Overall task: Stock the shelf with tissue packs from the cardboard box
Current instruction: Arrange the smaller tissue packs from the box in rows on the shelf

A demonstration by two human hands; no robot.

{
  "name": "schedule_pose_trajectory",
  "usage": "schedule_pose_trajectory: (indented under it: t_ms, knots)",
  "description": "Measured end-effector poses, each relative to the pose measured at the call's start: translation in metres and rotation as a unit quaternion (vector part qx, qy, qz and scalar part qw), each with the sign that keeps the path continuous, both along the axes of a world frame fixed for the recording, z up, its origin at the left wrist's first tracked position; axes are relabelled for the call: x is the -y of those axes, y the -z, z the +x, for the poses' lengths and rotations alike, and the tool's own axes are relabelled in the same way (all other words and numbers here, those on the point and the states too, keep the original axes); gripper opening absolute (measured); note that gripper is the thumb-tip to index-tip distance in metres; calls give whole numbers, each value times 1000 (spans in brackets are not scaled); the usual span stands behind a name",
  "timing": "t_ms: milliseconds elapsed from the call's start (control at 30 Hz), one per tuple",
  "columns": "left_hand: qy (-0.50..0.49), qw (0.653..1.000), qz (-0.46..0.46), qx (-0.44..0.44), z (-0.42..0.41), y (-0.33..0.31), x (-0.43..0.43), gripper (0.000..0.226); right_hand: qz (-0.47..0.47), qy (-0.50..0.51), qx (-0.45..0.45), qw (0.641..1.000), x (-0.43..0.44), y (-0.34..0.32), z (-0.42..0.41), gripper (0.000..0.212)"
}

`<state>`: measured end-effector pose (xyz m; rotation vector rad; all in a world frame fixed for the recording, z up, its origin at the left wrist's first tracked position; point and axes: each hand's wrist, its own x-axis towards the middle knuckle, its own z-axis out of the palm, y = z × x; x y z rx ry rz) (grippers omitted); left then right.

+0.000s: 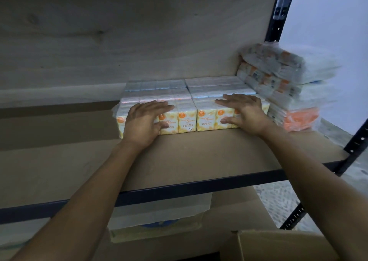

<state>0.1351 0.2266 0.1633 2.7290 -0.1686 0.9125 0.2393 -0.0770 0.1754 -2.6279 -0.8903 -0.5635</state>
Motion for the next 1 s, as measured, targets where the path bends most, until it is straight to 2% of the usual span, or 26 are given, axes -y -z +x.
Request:
schedule_pose_trajectory:
  t_ms: [333,533,667,1000]
  knots:
    - [-9,1000,3,-11,0,-3,2,53,-23,9,-1,1000,-1,-1,-1,62]
    - [1,998,14,-61,-5,-13,3,55,-50,47,-58,996,-8,-13,-9,64]
    - [9,996,17,-82,-7,-15,4,60,-65,58,-59,994,-10,-15,-19,67]
    - [50,999,-12,-13,-43,-25,40,48,-5,47,-26,999,10,-22,-76,57]
